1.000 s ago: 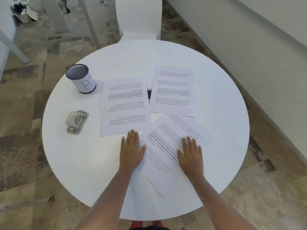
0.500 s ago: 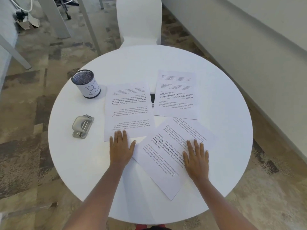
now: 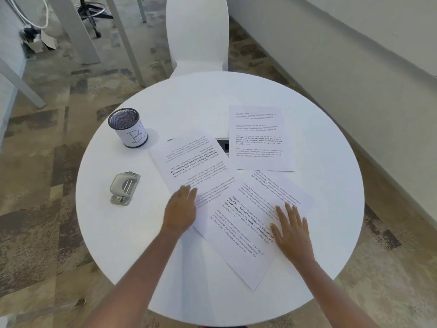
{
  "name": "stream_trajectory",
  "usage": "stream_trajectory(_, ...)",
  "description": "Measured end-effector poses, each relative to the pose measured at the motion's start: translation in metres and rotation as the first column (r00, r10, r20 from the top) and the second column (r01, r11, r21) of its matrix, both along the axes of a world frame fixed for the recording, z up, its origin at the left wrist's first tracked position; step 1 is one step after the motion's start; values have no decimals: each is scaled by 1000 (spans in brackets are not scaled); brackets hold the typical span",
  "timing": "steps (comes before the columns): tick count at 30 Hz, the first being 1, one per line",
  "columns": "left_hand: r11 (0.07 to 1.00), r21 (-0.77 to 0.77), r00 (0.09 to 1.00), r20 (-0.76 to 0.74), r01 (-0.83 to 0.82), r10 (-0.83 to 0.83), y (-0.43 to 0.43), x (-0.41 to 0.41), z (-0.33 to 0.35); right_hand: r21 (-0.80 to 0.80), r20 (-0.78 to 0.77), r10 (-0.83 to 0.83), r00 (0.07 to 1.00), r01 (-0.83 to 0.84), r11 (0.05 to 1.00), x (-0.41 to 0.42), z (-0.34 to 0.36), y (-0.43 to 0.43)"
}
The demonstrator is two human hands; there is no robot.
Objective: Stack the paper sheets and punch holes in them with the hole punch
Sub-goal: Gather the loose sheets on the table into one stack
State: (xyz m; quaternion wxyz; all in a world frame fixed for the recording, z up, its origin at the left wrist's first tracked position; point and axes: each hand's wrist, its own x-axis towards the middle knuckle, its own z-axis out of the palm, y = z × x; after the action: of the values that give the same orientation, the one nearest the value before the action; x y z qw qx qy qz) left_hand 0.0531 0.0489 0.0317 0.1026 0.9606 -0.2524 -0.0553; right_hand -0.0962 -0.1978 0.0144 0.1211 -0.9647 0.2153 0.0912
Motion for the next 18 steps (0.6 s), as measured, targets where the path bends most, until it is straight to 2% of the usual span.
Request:
stream_trajectory(3, 972, 236, 996, -90, 10, 12, 24, 13, -6, -11, 6, 19, 1000, -19, 1000, -9, -3, -4)
stream_trajectory(4, 965, 262, 993, -108, -6, 36, 29, 13, -8, -4, -8, 7, 1000, -7, 1000, -11, -4, -4)
stream_trajectory(9, 959, 270, 996, 51, -80, 68, 20, -9, -8, 16, -25, -38, 999, 39, 999, -12, -6, 2)
stream_trajectory(11, 948, 277, 980, -71, -158, 184, 9, -26, -9, 10, -18, -46, 999, 46, 999, -12, -7, 4)
stream_trajectory(13, 933, 296, 966, -92, -206, 242, -2, -40, -18, -2, -10, -52, 999, 52, 999, -12, -8, 4)
stream_trajectory(18, 957, 259, 990, -22, -128, 138, -33, -63, -11, -19, -36, -70, 997, 69, 997, -13, -8, 4)
